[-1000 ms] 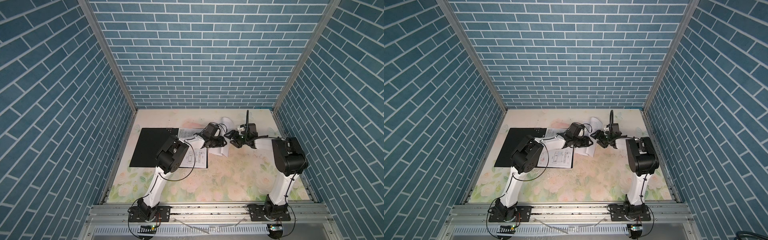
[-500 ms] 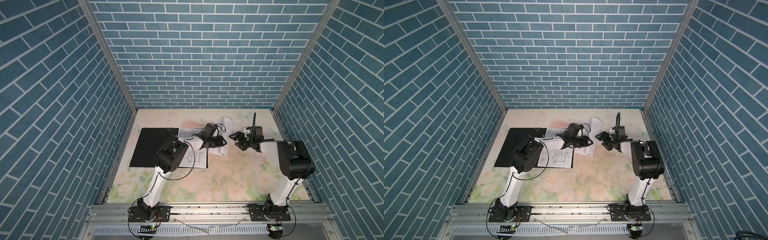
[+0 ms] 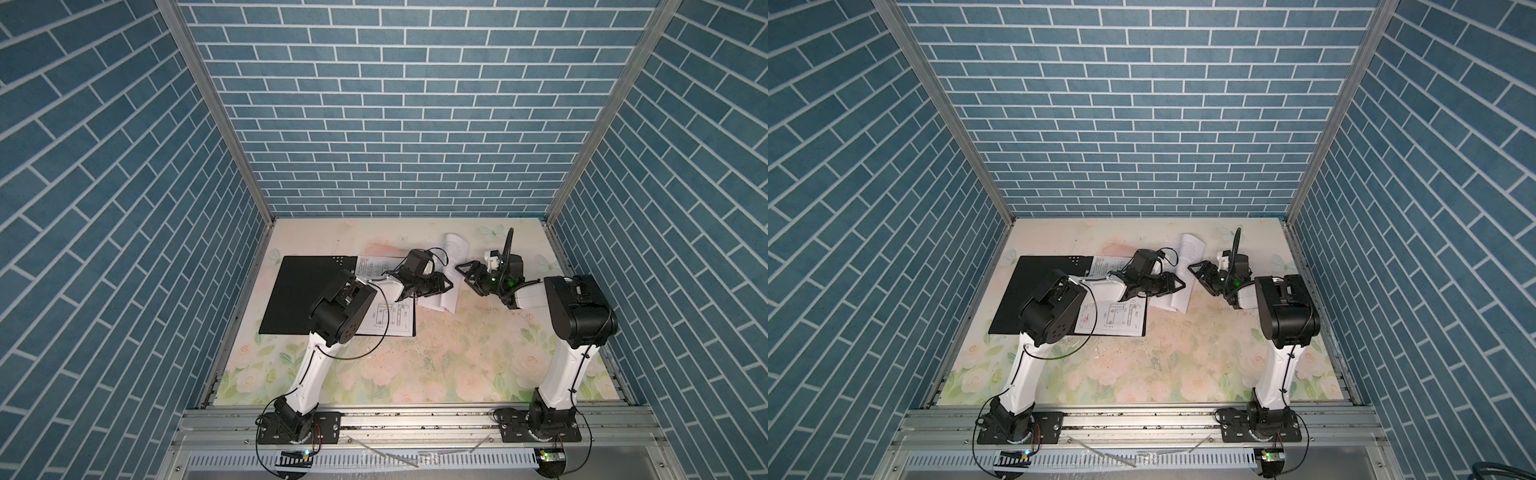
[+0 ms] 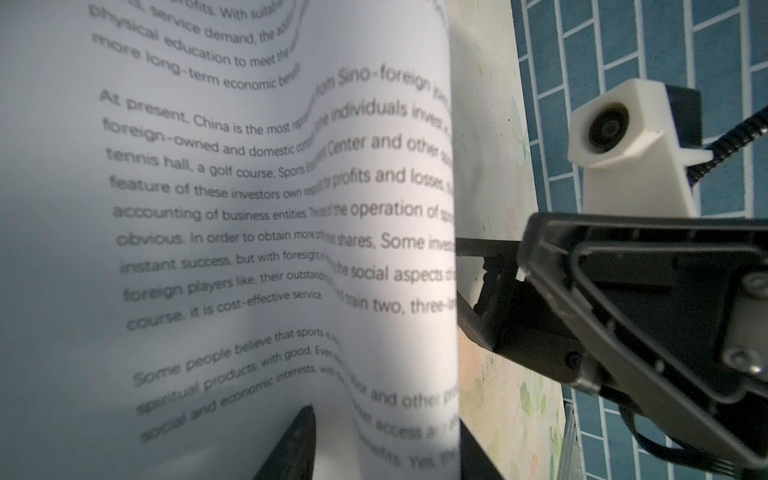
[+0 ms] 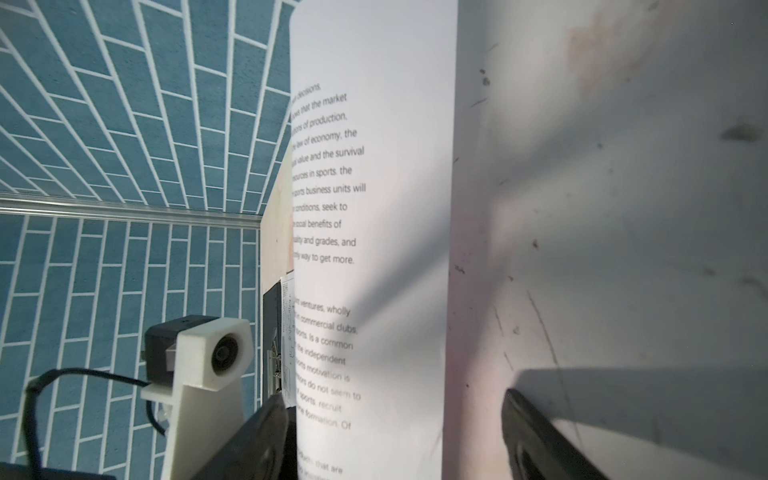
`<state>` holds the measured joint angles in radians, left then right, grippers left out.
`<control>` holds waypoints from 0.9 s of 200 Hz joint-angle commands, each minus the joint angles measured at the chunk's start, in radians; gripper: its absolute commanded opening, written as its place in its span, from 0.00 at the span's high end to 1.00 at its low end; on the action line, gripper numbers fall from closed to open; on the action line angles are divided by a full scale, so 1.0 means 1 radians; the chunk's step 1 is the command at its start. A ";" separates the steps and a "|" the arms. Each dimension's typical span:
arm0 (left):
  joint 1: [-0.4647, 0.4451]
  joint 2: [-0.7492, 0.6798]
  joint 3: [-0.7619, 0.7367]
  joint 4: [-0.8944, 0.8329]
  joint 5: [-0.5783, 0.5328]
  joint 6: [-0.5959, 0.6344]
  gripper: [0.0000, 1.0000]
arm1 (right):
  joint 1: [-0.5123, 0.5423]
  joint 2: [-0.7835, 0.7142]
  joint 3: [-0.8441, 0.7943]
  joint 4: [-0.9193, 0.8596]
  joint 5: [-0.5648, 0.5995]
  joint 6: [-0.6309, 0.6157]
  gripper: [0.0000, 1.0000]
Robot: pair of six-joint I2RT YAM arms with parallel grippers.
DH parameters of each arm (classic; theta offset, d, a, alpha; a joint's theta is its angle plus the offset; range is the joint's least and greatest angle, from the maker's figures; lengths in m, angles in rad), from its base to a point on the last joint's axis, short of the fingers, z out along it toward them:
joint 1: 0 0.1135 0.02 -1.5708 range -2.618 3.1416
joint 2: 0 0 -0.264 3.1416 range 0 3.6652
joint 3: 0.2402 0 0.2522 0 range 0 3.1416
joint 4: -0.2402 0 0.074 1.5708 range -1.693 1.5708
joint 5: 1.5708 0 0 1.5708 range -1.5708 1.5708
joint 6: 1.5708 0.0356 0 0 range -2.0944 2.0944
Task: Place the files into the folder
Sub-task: 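Lift the text sheet upright with both grippers, bringing them together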
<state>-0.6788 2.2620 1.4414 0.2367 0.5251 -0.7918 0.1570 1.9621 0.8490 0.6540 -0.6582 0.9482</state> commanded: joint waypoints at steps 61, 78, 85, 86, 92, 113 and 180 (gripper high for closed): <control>-0.011 0.022 -0.058 -0.033 0.042 -0.052 0.51 | 0.003 0.138 -0.013 0.190 -0.043 0.153 0.23; -0.011 0.021 -0.060 -0.030 0.044 -0.052 0.51 | 0.003 0.150 -0.009 0.221 -0.053 0.171 0.24; -0.011 0.019 -0.062 -0.030 0.044 -0.052 0.51 | 0.003 0.153 -0.011 0.230 -0.056 0.174 0.25; -0.011 0.019 -0.062 -0.029 0.044 -0.052 0.51 | 0.003 0.153 -0.011 0.230 -0.055 0.175 0.25; -0.011 0.019 -0.062 -0.027 0.043 -0.053 0.51 | 0.003 0.155 -0.013 0.236 -0.058 0.178 0.25; -0.011 0.021 -0.065 -0.018 0.047 -0.061 0.51 | 0.003 0.156 -0.019 0.262 -0.066 0.191 0.27; -0.008 0.016 -0.081 0.019 0.052 -0.088 0.50 | 0.003 0.142 -0.047 0.339 -0.095 0.241 0.39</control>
<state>-0.6785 2.2616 1.3998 0.3218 0.5606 -0.8680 0.1570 2.0964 0.8375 0.9638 -0.7307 1.1553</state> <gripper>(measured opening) 0.494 0.623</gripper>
